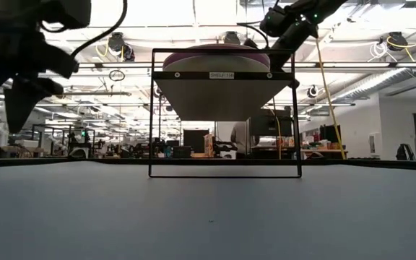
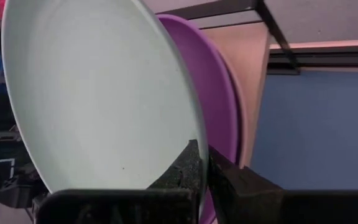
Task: Place and stack plates onto a shelf
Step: Stack the green plate on top of the purple plate on the shelf, then stack the black plate on top of the orange plate on the shelf
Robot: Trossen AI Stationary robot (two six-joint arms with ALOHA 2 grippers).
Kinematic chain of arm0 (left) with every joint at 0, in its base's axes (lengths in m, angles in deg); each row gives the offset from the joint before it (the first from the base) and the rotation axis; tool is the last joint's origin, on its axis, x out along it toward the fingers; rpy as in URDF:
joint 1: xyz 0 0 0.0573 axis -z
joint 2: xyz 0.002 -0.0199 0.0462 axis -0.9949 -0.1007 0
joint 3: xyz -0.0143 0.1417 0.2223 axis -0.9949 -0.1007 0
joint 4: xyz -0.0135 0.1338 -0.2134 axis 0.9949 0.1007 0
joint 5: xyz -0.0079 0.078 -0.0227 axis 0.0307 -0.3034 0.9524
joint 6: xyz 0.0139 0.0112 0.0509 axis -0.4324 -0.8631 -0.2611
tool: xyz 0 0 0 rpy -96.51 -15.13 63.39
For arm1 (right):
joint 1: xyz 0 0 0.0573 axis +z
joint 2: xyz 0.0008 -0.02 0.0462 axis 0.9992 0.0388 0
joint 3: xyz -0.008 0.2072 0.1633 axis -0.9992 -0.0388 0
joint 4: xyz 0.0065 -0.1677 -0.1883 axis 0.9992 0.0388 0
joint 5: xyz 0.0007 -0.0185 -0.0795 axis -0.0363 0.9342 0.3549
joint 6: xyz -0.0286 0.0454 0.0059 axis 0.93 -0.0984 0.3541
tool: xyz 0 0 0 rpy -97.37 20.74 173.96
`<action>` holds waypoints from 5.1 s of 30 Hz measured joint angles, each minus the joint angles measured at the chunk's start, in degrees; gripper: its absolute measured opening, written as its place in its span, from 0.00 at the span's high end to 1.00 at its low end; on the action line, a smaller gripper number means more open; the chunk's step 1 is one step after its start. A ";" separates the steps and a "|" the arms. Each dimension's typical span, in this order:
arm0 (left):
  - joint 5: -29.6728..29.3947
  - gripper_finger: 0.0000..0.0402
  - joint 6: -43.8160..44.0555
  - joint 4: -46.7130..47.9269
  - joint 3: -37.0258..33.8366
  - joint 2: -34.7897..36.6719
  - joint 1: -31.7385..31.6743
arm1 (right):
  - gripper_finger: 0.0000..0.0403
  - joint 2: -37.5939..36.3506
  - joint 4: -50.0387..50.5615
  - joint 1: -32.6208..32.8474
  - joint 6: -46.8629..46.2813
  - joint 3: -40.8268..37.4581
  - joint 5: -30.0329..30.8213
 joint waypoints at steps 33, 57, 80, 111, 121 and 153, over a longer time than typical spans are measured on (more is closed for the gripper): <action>7.39 0.38 -7.67 -3.38 -1.10 1.55 -0.48 | 0.68 -14.09 1.52 4.03 5.72 -0.07 2.40; 2.58 0.38 -3.79 -13.08 -2.58 -0.66 5.48 | 0.68 -22.62 1.89 33.39 8.06 -0.04 21.62; 2.28 0.41 -6.67 -18.93 -3.42 -7.18 12.32 | 0.68 -22.60 0.08 45.61 5.48 -0.04 31.68; 2.57 0.98 -5.48 -14.51 2.24 -4.36 11.09 | 0.68 -22.60 -2.00 51.17 3.77 -0.04 33.21; 5.06 0.98 -2.28 -7.79 16.18 -3.45 7.46 | 0.71 -22.73 -1.93 53.75 14.84 -0.02 26.54; -9.70 0.98 42.82 -18.05 38.03 -7.70 -18.24 | 1.00 -34.85 1.96 53.74 44.05 -2.67 19.59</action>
